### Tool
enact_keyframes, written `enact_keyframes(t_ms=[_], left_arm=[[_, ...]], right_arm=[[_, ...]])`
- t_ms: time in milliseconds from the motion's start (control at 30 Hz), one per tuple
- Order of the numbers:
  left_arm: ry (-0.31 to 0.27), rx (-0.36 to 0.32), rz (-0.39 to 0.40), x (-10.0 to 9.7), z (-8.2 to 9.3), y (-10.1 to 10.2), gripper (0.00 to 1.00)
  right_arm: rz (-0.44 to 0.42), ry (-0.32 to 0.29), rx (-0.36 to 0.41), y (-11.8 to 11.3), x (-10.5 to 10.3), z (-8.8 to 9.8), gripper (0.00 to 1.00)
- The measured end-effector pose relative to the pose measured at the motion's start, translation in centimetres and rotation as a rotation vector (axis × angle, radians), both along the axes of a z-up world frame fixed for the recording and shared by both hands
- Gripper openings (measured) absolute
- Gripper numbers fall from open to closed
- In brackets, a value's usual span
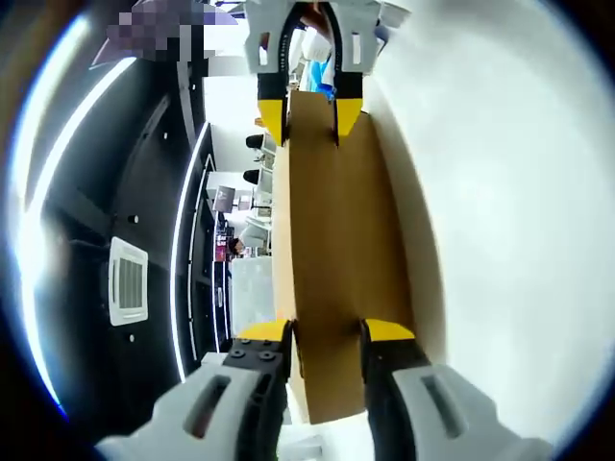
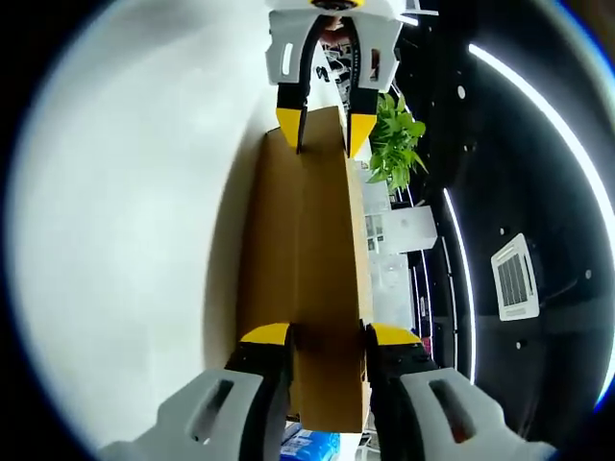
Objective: Operate the shoe box by opening the lid, removing the specified soft item, and placing it in the target area until the item is outside and the box remains undamaged.
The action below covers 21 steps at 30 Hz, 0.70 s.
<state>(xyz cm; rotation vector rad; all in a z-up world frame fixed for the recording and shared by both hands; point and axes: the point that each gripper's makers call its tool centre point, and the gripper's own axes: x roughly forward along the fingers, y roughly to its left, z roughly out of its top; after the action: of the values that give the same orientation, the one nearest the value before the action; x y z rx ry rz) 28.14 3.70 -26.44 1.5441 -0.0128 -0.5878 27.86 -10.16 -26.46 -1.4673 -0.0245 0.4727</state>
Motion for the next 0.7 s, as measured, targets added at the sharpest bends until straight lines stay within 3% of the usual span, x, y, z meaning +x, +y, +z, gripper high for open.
enact_keyframes(t_ms=[333,700], left_arm=[[0.002,-0.010,0.009,0.17,-0.38,-0.02,0.28],[0.001,-0.001,0.002,0.32,-0.51,-0.03,0.28]], right_arm=[[-0.001,0.002,0.007,0.01,0.04,-0.15,0.29],[0.010,-0.020,-0.048,-0.02,0.56,-0.23,0.29]])
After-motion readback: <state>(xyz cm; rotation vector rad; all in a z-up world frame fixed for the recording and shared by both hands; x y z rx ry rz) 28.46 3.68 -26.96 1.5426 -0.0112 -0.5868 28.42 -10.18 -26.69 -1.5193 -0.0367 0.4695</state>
